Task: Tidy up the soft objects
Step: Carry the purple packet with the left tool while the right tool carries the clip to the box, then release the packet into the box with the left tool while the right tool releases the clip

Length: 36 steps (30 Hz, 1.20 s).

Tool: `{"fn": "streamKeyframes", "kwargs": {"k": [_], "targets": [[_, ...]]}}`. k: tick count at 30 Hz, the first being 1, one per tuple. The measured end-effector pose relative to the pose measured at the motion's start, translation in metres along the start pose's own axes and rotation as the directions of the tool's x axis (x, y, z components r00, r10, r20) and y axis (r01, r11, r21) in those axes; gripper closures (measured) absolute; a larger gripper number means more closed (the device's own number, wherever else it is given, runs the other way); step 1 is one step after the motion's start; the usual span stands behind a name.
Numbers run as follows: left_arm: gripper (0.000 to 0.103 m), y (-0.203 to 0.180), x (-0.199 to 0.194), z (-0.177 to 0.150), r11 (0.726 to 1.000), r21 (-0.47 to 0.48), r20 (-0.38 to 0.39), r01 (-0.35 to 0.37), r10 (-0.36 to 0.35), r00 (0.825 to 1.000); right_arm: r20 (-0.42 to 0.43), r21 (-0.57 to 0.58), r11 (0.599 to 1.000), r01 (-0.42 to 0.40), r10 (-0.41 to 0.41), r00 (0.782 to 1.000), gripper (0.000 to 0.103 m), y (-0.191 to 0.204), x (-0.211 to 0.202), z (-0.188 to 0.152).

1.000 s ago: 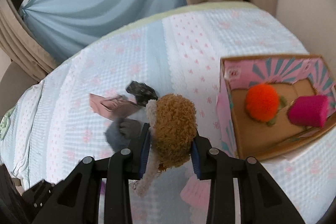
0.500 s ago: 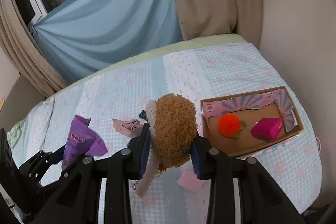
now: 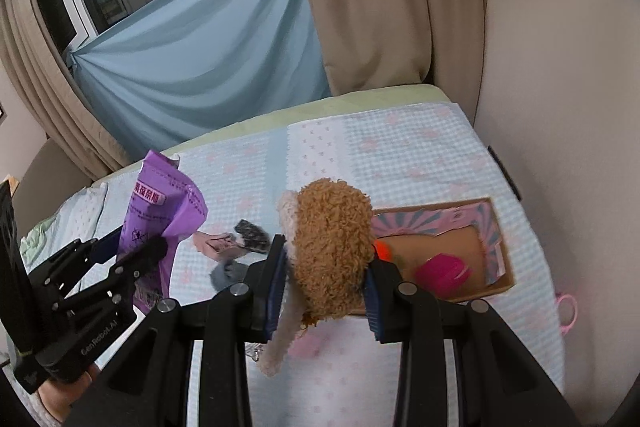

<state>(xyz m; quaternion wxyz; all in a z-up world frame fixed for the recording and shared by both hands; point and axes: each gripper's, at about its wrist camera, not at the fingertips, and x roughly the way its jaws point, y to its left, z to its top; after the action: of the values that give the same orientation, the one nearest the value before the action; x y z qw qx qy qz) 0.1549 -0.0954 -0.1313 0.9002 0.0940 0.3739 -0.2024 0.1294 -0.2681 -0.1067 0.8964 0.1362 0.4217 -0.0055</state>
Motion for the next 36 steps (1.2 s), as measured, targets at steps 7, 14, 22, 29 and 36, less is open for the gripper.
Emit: {"fn": "streamKeyframes", "kwargs": {"k": [7, 14, 22, 29, 36], "targets": [[0.066, -0.071, 0.049, 0.024, 0.998, -0.055, -0.047, -0.018, 0.016, 0.999, -0.055, -0.026, 1.0, -0.016, 0.014, 0.998, 0.071, -0.079, 0.016, 0.025], [0.066, -0.112, 0.112, 0.026, 0.993, -0.116, -0.156, -0.014, -0.004, 0.988, -0.123, 0.001, 1.0, 0.005, -0.005, 0.992, 0.071, -0.142, 0.049, 0.034], [0.066, -0.139, 0.184, 0.015, 0.996, -0.094, -0.289, 0.003, -0.03, 0.957, -0.211, 0.026, 0.998, 0.058, -0.051, 0.976, 0.071, -0.196, 0.098, 0.029], [0.066, -0.147, 0.25, -0.002, 0.995, -0.1, -0.408, 0.0, -0.041, 0.912, -0.33, -0.055, 0.994, 0.089, -0.103, 0.938, 0.071, -0.225, 0.153, 0.023], [0.065, -0.156, 0.297, -0.018, 0.996, -0.086, -0.492, -0.006, -0.037, 0.87, -0.401, -0.121, 0.989, 0.084, -0.127, 0.907, 0.071, -0.233, 0.194, 0.009]]}}
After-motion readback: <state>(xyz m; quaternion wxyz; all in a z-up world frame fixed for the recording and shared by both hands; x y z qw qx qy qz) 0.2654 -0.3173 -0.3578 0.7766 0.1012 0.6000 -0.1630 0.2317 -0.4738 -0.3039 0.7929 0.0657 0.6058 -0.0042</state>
